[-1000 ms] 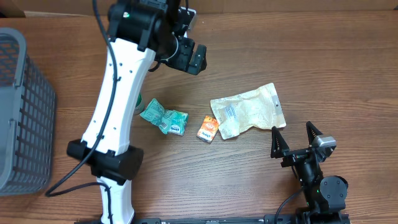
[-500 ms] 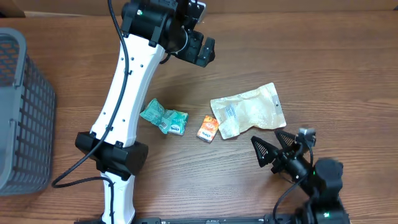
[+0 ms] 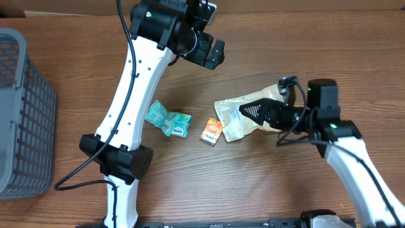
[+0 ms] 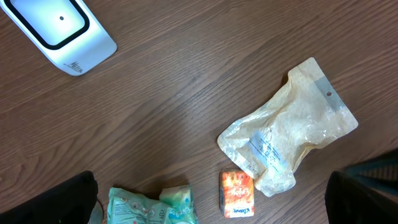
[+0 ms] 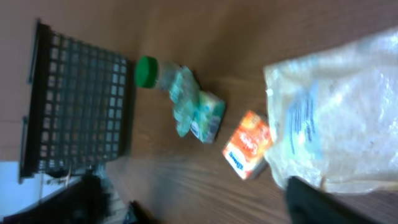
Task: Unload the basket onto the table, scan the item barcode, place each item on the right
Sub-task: 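Grasp the clear pouch with the right gripper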
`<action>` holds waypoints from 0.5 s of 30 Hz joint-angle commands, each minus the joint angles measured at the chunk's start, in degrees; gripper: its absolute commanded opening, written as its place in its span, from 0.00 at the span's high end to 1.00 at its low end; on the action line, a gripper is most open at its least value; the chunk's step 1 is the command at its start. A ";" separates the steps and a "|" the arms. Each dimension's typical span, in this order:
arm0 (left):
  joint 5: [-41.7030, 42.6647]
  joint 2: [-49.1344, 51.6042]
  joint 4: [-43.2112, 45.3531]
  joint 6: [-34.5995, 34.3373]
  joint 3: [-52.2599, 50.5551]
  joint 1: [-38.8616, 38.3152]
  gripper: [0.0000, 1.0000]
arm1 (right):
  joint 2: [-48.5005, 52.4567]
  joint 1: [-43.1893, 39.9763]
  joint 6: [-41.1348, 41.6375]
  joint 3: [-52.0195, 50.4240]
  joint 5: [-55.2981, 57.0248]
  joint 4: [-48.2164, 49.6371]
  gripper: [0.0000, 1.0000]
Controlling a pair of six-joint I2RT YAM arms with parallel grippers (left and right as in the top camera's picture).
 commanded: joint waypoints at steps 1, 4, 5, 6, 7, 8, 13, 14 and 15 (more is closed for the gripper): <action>0.20 0.87 0.15 1.33 -0.72 -0.39 0.01 | 7.04 0.26 10.12 0.50 1.92 -1.62 0.32; 0.15 0.87 0.28 1.33 -1.27 -0.26 0.00 | 11.26 0.33 19.17 0.48 8.33 -4.83 0.51; 0.00 0.87 0.42 1.36 -1.51 -0.26 0.00 | 12.13 0.33 20.28 0.48 9.75 -5.46 0.53; -0.02 0.87 0.39 1.62 -1.66 -0.28 0.01 | 12.61 0.33 21.03 0.48 10.88 -5.99 0.53; 0.00 0.87 0.42 2.03 -1.92 -0.28 0.01 | 12.85 0.35 21.68 0.48 12.15 -6.67 0.53; -0.02 0.87 0.46 2.38 -2.25 -0.28 0.00 | 12.90 0.55 22.58 0.44 14.01 -7.43 0.53; 0.00 1.07 1.05 2.38 -2.82 -0.33 0.01 | 12.90 2.71 28.09 -0.85 21.77 -8.52 0.48; 0.00 1.18 1.22 2.36 -2.82 -0.33 0.00 | 12.90 3.37 29.14 -1.20 22.62 -8.02 0.47; 0.00 1.27 1.36 2.36 -2.84 -0.31 0.00 | 12.90 4.22 30.51 -1.62 23.56 -7.06 0.46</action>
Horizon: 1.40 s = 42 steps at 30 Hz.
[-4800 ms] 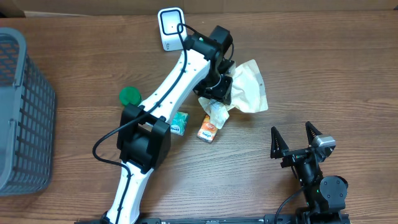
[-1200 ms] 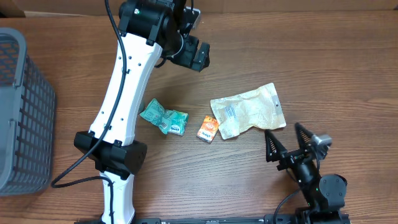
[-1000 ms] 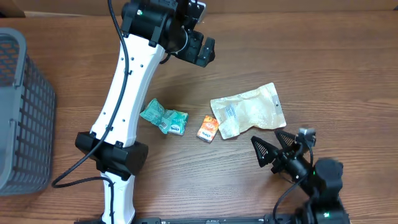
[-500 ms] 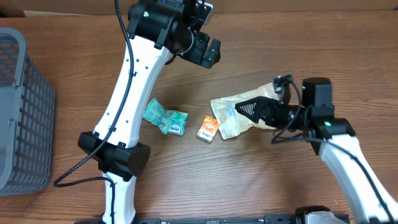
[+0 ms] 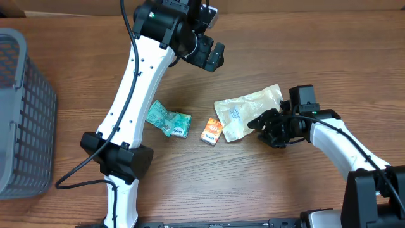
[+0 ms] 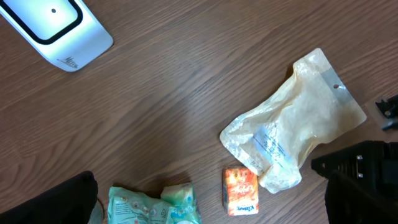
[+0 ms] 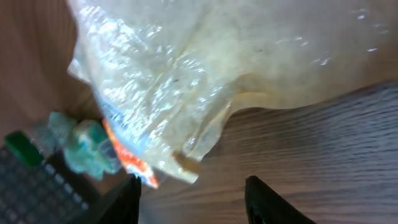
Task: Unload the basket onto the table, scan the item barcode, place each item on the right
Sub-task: 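Grasp the clear pouch with the right gripper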
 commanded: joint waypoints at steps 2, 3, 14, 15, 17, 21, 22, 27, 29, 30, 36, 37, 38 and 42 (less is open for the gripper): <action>0.02 1.22 0.61 1.16 -0.46 -0.31 0.01 | -0.20 3.56 8.28 -1.95 6.73 3.34 0.45; 0.02 1.33 0.59 1.16 -0.46 -0.33 0.00 | -0.20 4.83 10.27 -2.34 7.91 4.61 0.43; 0.02 1.60 0.11 1.16 -0.50 -0.33 0.01 | 1.46 12.28 21.44 -3.04 18.03 15.23 0.20; 0.02 1.60 0.07 1.16 -0.50 -0.33 0.00 | 2.21 12.52 22.18 -3.13 18.45 16.28 0.20; 0.02 1.60 0.04 1.16 -0.50 -0.33 0.00 | 3.87 12.76 22.40 -3.15 18.40 18.21 0.21; 0.00 1.60 0.09 1.18 -0.50 -0.33 0.00 | 7.80 12.74 24.11 -3.15 16.22 21.49 0.23; 0.00 1.60 0.09 1.18 -0.50 -0.33 0.00 | 8.44 12.74 24.11 -3.15 15.30 22.25 0.24; 0.00 1.60 0.07 1.18 -0.50 -0.33 0.00 | 9.20 12.74 23.17 -2.91 12.79 22.82 0.24; 0.00 1.60 0.17 1.20 -0.50 -0.33 0.01 | 9.22 12.72 23.15 -2.91 13.07 22.84 0.25; 0.00 1.60 0.17 1.18 -0.50 -0.33 0.00 | 9.20 12.72 23.10 -2.93 13.44 22.88 0.28; 0.02 1.60 0.15 1.18 -0.50 -0.33 0.00 | 9.20 12.31 18.32 -1.90 13.11 24.35 0.95; 0.02 1.60 0.13 1.18 -0.50 -0.33 0.01 | 9.20 12.31 17.20 -1.51 12.61 24.33 0.96; 0.00 1.60 0.11 1.18 -0.50 -0.33 0.00 | 9.18 12.31 15.32 -0.92 11.80 24.30 0.96; -0.90 1.60 0.07 1.25 -0.50 -0.33 0.00 | 7.76 12.17 5.03 3.34 10.40 19.50 0.96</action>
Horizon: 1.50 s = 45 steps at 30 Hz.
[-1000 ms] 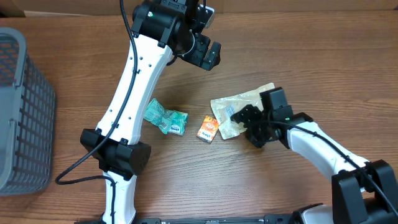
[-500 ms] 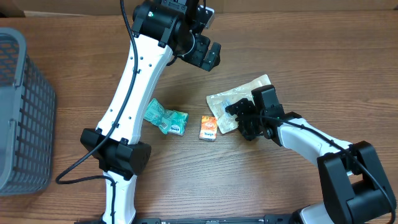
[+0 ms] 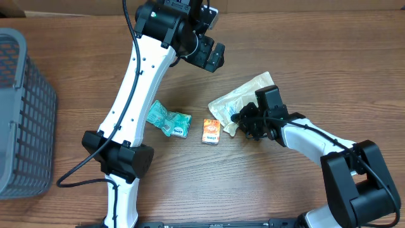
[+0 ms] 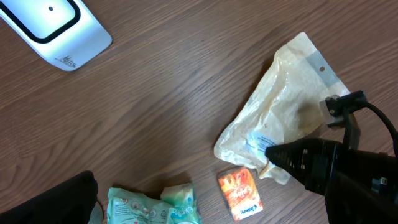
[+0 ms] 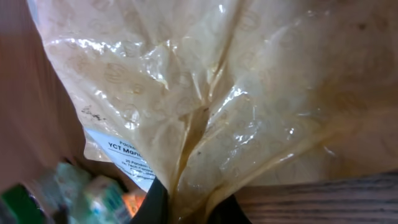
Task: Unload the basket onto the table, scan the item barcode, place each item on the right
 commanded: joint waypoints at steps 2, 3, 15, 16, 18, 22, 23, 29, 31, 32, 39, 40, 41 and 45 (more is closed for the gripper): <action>-3.17 1.09 0.04 1.11 -0.44 -0.31 0.00 | -1.88 -0.22 -17.42 8.13 -0.09 -10.51 0.96; -4.39 1.09 0.09 1.11 -0.44 -0.26 0.00 | -2.34 -0.20 -20.11 10.36 0.68 -14.53 0.96; -6.64 1.09 0.31 -6.56 -0.44 7.30 0.01 | -2.64 9.40 -28.65 34.40 45.38 -63.54 0.96; -6.21 1.09 0.22 -6.64 -0.44 7.96 0.00 | -2.25 10.43 -26.80 34.40 48.35 -65.64 0.96; -5.09 1.09 0.20 -6.67 -0.44 9.03 0.00 | -0.96 12.26 -24.55 34.40 52.57 -69.35 0.96; -3.89 1.09 0.22 -6.67 -0.44 10.25 0.00 | 3.80 14.34 -24.68 34.42 57.94 -73.81 0.96; -3.85 1.09 0.24 -6.67 -0.44 10.36 0.00 | 5.35 14.60 -24.70 34.42 59.39 -74.77 0.96; -3.87 1.09 0.07 -6.64 -0.44 10.36 0.00 | 14.49 14.84 -25.16 34.45 62.66 -77.59 0.96; -3.87 1.09 0.02 -6.64 -0.44 10.36 0.00 | 17.40 15.52 -25.14 34.45 62.66 -78.82 0.96; -3.87 1.09 0.02 -6.64 -0.44 10.36 0.00 | 18.60 16.09 -25.11 34.45 62.66 -79.49 0.95; -4.02 1.09 0.04 -6.64 -0.44 10.36 0.01 | 20.65 21.97 -25.09 34.62 55.78 -79.34 0.80; -4.02 1.09 0.07 -6.64 -0.44 10.36 0.00 | 20.65 22.97 -25.09 34.62 54.10 -78.97 0.78; -4.02 1.09 0.07 -6.64 -0.44 10.36 0.00 | 20.65 23.93 -25.11 34.62 52.28 -78.38 0.77; -4.02 1.09 0.07 -6.64 -0.44 10.36 0.01 | 20.65 27.34 -25.11 34.62 45.18 -75.08 0.72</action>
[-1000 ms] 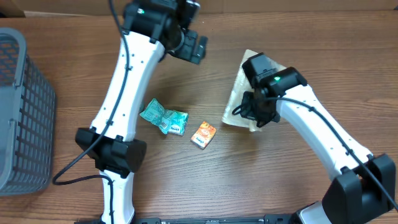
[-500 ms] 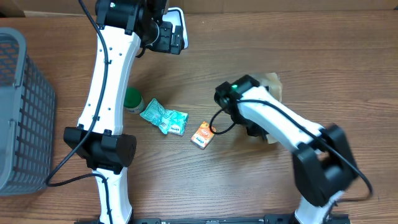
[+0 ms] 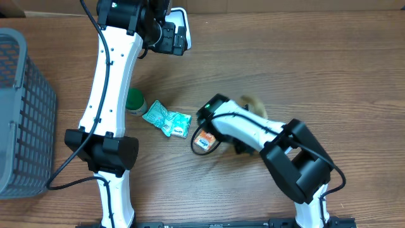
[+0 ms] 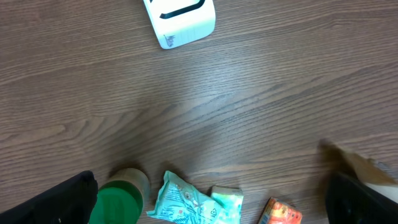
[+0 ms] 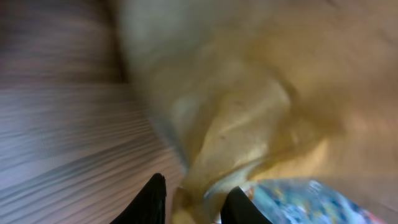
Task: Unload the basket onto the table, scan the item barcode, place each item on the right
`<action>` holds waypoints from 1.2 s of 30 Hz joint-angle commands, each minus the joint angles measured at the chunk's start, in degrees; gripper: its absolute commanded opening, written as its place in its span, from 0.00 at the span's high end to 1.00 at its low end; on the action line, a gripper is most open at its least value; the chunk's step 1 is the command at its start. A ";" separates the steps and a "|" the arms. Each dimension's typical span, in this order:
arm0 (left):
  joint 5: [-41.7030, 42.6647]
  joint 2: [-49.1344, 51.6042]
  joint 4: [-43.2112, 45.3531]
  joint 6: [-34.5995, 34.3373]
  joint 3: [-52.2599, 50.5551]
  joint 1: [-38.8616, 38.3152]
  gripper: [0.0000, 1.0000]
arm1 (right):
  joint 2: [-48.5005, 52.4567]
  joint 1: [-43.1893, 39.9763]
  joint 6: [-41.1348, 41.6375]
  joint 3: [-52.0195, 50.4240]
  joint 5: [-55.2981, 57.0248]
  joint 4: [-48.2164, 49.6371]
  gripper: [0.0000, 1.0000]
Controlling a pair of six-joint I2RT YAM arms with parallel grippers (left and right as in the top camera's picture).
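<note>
The yellowish plastic pouch [image 5: 249, 118] fills the right wrist view, blurred, and my right gripper [image 5: 196, 200] is shut on a fold of it. From overhead the pouch [image 3: 254, 106] is a blurred patch beside the right arm, right of the table's middle. At the far edge lies the white barcode scanner [image 3: 180, 28], label side down. My left gripper [image 3: 166, 37] hangs next to it, open and holding nothing. The left wrist view has the scanner [image 4: 180, 18] at its top and a corner of the pouch [image 4: 368, 169] at the right.
An orange box [image 3: 204, 141], a teal packet [image 3: 167, 120] and a green-capped bottle [image 3: 134, 101] lie left of the pouch. A grey mesh basket [image 3: 22, 114] stands at the left edge. The right forearm [image 3: 237, 123] reaches across the table's middle.
The right arm has swung left with the pouch still in its jaws, and the pouch is now blurred. The left arm has moved left along the far edge. The orange box has shifted slightly.
The right gripper first hovered open at the pouch's right end, then came lower beside it. Later it was shut on a fold of the pouch. Now it holds the pouch near the middle, while the open left gripper has gone from above the pouch to beside the scanner.
</note>
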 commanded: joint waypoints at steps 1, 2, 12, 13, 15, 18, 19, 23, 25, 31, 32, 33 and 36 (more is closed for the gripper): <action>0.68 0.83 0.04 -0.74 -0.42 -0.15 0.01 | 0.11 2.38 0.63 1.01 -8.83 2.89 0.66; 0.68 0.83 0.02 -0.74 -0.42 -0.15 0.01 | 0.09 2.71 0.63 1.01 -9.86 4.04 0.60; 0.74 0.83 0.00 -0.74 -0.42 -0.15 0.00 | -4.44 -4.11 -7.96 9.33 -23.17 10.99 0.56; 1.01 0.83 -0.02 -0.76 -0.42 -0.15 0.00 | -5.70 -5.64 -9.09 10.40 -24.30 11.30 0.56; 2.67 0.83 -0.20 -0.74 -0.44 -0.15 0.00 | -8.07 -9.07 -11.17 11.87 -26.34 11.45 0.56; 6.88 0.83 -0.13 -0.74 -0.94 -0.52 0.09 | -11.37 -16.31 -14.51 12.35 -31.15 12.13 0.55; 8.15 0.83 -0.02 -0.72 -1.27 -0.83 0.11 | -12.09 -19.34 -15.78 12.35 -33.48 12.22 0.55; 9.81 0.83 0.98 -0.59 -3.76 -3.06 0.13 | -12.46 -31.43 -25.18 11.58 -51.30 12.46 0.53; 9.42 0.83 2.05 -0.24 -5.53 -4.33 0.13 | -12.46 -35.52 -29.18 9.68 -58.40 12.76 0.55; 8.85 0.83 7.21 -0.33 -10.19 -5.33 0.11 | -12.46 -35.54 -30.97 0.81 -61.68 15.85 0.56; 8.83 0.83 7.63 -0.33 -10.25 -5.18 0.11 | -12.46 -34.56 -30.95 -0.57 -62.16 17.11 0.56; 8.85 0.83 7.93 -0.33 -10.25 -4.98 0.10 | -12.46 -33.40 -30.82 -2.29 -62.97 18.95 0.56; 8.85 0.83 8.35 -0.31 -10.25 -4.76 0.09 | -12.46 -29.31 -27.23 -8.07 -64.19 25.97 0.57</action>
